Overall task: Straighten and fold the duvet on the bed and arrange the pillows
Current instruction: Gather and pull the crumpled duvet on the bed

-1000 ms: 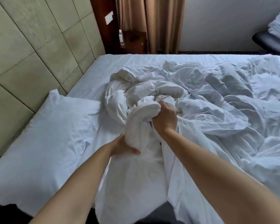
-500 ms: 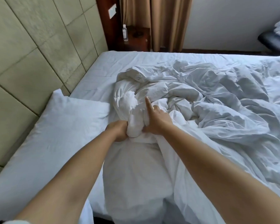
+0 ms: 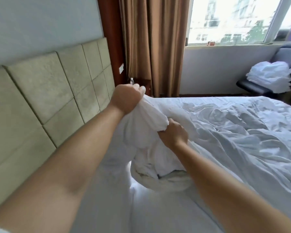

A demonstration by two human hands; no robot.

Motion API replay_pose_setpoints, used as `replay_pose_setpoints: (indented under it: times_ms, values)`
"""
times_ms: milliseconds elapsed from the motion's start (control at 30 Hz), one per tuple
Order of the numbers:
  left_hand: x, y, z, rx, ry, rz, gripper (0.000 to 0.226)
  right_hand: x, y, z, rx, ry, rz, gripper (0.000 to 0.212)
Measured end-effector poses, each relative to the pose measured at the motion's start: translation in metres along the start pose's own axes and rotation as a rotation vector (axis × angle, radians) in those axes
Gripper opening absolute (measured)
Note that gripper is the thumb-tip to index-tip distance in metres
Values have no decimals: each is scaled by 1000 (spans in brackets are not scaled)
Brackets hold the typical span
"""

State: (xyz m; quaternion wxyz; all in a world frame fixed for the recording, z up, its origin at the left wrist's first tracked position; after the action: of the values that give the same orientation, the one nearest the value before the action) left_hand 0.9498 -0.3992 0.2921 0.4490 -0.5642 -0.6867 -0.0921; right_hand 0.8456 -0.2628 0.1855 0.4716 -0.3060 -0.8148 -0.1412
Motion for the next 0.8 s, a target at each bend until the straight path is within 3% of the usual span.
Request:
replay_pose_setpoints:
  times_ms: [67,200,300,367,467,600,633,700,733,800]
  values:
    - [-24,34,10,-37,158,32,29,-18,12,-7,-22,-30,20,37]
    - [-70,94,43,-18,479,-66,22,-69,40,-22,61,25,-162,79]
    - [-94,127,61,-105,652,-221,11,-97,57,-31,10,41,-273,48]
    - [-109,151,64,-107,705,-368,26,-106,64,-27,-51,38,-470,32]
    - [-129,185,74,-99,723,-771,64,-103,71,-24,-135,48,-905,47]
    - [-140,213,89,-197,744,-1060,86,-99,81,-28,-168,76,-1005,56]
    - [-141,217,88,-189,729,-1106,83,-98,82,-26,-186,98,-1019,59]
    - [-144,224,83,-145,683,-1129,55,-98,85,-23,-232,158,-1106,65]
    - [-145,225,81,-90,688,-1098,40,-99,86,-24,-238,196,-1148,68]
    - [-142,217,75,41,791,-1007,30,-106,87,-33,-194,249,-1134,73]
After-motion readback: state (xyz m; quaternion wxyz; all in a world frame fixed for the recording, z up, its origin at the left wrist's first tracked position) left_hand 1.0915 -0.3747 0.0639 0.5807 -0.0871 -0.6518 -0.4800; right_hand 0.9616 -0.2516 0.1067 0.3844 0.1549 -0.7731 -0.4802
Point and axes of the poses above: each hand's wrist, its own y-axis away from the middle knuckle, its own x-axis out of the back of the hand, z = x × y, the point moved 1 cm from there along -y, towards the middle knuckle, and after that the axes turned 15 degrees about -z, right-handed, at the moved point
